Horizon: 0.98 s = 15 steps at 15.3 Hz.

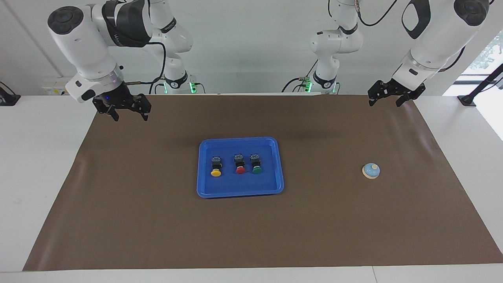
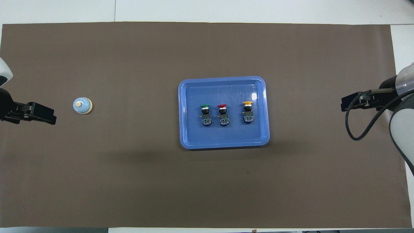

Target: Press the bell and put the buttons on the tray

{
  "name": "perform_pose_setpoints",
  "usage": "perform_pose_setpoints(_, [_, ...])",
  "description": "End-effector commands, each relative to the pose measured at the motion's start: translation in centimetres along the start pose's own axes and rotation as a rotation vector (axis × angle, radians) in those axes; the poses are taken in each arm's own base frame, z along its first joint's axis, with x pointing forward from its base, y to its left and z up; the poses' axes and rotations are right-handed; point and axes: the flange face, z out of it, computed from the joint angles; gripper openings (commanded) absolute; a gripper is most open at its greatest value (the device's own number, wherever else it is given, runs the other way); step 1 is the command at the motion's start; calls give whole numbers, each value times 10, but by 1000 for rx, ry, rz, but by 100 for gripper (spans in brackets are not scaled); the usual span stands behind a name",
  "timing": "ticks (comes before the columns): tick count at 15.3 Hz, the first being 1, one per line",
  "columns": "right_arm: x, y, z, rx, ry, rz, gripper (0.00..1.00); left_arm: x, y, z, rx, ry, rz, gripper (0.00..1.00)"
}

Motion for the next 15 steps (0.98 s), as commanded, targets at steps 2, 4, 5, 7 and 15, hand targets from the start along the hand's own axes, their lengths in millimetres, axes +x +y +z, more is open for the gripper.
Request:
perform_pose_setpoints(2, [-5, 1, 1, -6, 0, -8, 100, -6, -2, -3, 17, 1, -7, 100])
perform_pose_setpoints(4, [-5, 1, 1, -6, 0, -8, 100, -6, -2, -3, 17, 1, -7, 100])
perform_pose_setpoints(5, [-5, 1, 1, -6, 0, -8, 100, -6, -3, -2, 17, -1, -7, 100])
perform_pose_setpoints(7, [-5, 1, 1, -6, 0, -8, 100, -6, -2, -3, 17, 1, -7, 100])
perform_pose_setpoints(15, [-5, 1, 1, -6, 0, -8, 100, -5, 4, -2, 19, 1, -8, 100])
